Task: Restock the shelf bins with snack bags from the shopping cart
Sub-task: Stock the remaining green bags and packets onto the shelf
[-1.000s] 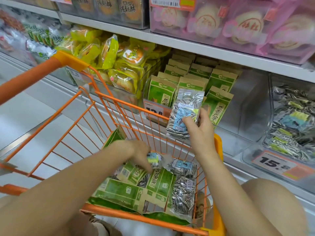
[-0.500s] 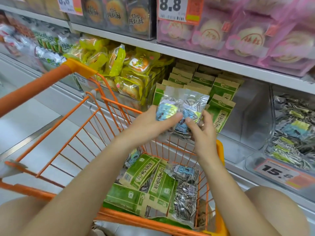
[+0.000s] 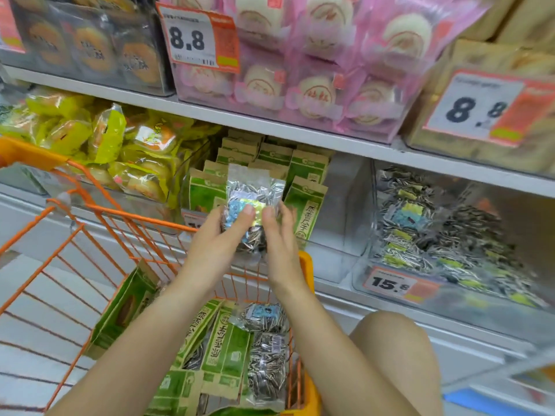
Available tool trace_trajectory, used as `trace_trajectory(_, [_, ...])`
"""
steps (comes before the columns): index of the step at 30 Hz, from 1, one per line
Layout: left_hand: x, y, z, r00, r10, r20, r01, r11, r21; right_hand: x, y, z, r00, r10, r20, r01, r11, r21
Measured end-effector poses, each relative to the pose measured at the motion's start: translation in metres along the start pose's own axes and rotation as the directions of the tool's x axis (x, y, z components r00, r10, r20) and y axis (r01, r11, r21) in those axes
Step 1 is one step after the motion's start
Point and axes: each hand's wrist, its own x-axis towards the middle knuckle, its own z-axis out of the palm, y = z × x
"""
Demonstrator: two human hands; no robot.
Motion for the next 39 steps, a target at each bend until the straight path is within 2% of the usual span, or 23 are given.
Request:
trace_trajectory(5, [-0.003, 0.022, 0.024, 0.994, 0.081, -0.072, -0.073, 0.991, 0.112, 0.005, -0.015, -0.021, 0.998, 0.064, -0.004, -0.064, 0.997, 0.033])
trace_trajectory(8, [-0.004, 0.023, 0.045, 0.996, 0.051, -0.072, -0.050, 0.999, 0.009, -0.008, -0.028, -0.050, 0.993, 0.085, 0.085, -0.085, 0.996, -0.008])
trace_trajectory(10, [-0.012, 0.024, 0.066, 0.999, 0.049, -0.005, -0.049, 0.998, -0.038, -0.020, -0.035, -0.076, 0.990, 0.079, 0.119, -0.077, 0.997, -0.019])
trace_trajectory(14, [-0.029, 0.027, 0.113, 0.987, 0.043, 0.156, -0.026, 0.994, -0.108, -0.038, -0.041, -0.138, 0.997, 0.059, 0.041, -0.055, 0.994, -0.095])
trace_trajectory(17, [-0.026, 0.027, 0.136, 0.950, 0.098, 0.298, -0.097, 0.995, -0.017, -0.043, -0.045, -0.187, 0.999, 0.048, -0.009, -0.048, 0.968, -0.246])
trace_trajectory(18, [-0.024, 0.024, 0.139, 0.935, 0.141, 0.325, -0.178, 0.980, 0.086, -0.044, -0.049, -0.202, 0.998, 0.045, -0.037, -0.054, 0.952, -0.301])
trace_trajectory(19, [-0.019, 0.017, 0.140, 0.915, 0.211, 0.344, -0.300, 0.926, 0.231, -0.046, -0.053, -0.216, 0.997, 0.041, -0.069, -0.063, 0.932, -0.357])
trace_trajectory(20, [-0.012, 0.007, 0.141, 0.895, 0.272, 0.354, -0.412, 0.810, 0.418, -0.046, -0.059, -0.229, 0.994, 0.047, -0.100, -0.085, 0.905, -0.417])
trace_trajectory(21, [-0.006, -0.003, 0.142, 0.868, 0.316, 0.383, -0.493, 0.646, 0.583, -0.047, -0.064, -0.240, 0.991, 0.051, -0.124, -0.106, 0.865, -0.491])
trace_trajectory(22, [-0.001, -0.013, 0.141, 0.862, 0.307, 0.404, -0.507, 0.519, 0.688, -0.047, -0.069, -0.251, 0.989, 0.055, -0.138, -0.125, 0.811, -0.571])
trace_trajectory(25, [0.007, -0.040, 0.137, 0.855, 0.245, 0.458, -0.516, 0.302, 0.802, -0.035, -0.077, -0.274, 0.986, 0.052, -0.156, -0.155, 0.604, -0.782])
trace_trajectory(27, [0.010, -0.050, 0.137, 0.836, 0.275, 0.474, -0.536, 0.230, 0.812, -0.023, -0.077, -0.284, 0.988, 0.029, -0.152, -0.150, 0.416, -0.897])
trace_trajectory(29, [0.009, -0.051, 0.137, 0.830, 0.290, 0.476, -0.538, 0.195, 0.820, -0.011, -0.077, -0.285, 0.994, 0.022, -0.103, -0.105, 0.258, -0.960])
trace_trajectory(31, [0.007, -0.049, 0.137, 0.824, 0.327, 0.462, -0.536, 0.190, 0.823, 0.001, -0.072, -0.281, 0.999, 0.045, -0.028, -0.036, 0.192, -0.981])
trace_trajectory(35, [0.006, -0.048, 0.136, 0.821, 0.369, 0.435, -0.534, 0.228, 0.814, 0.019, -0.049, -0.269, 0.995, 0.018, 0.102, 0.099, 0.137, -0.986])
trace_trajectory(39, [0.006, -0.050, 0.136, 0.806, 0.408, 0.428, -0.546, 0.234, 0.805, 0.027, -0.033, -0.279, 0.989, -0.036, 0.144, 0.148, 0.190, -0.970])
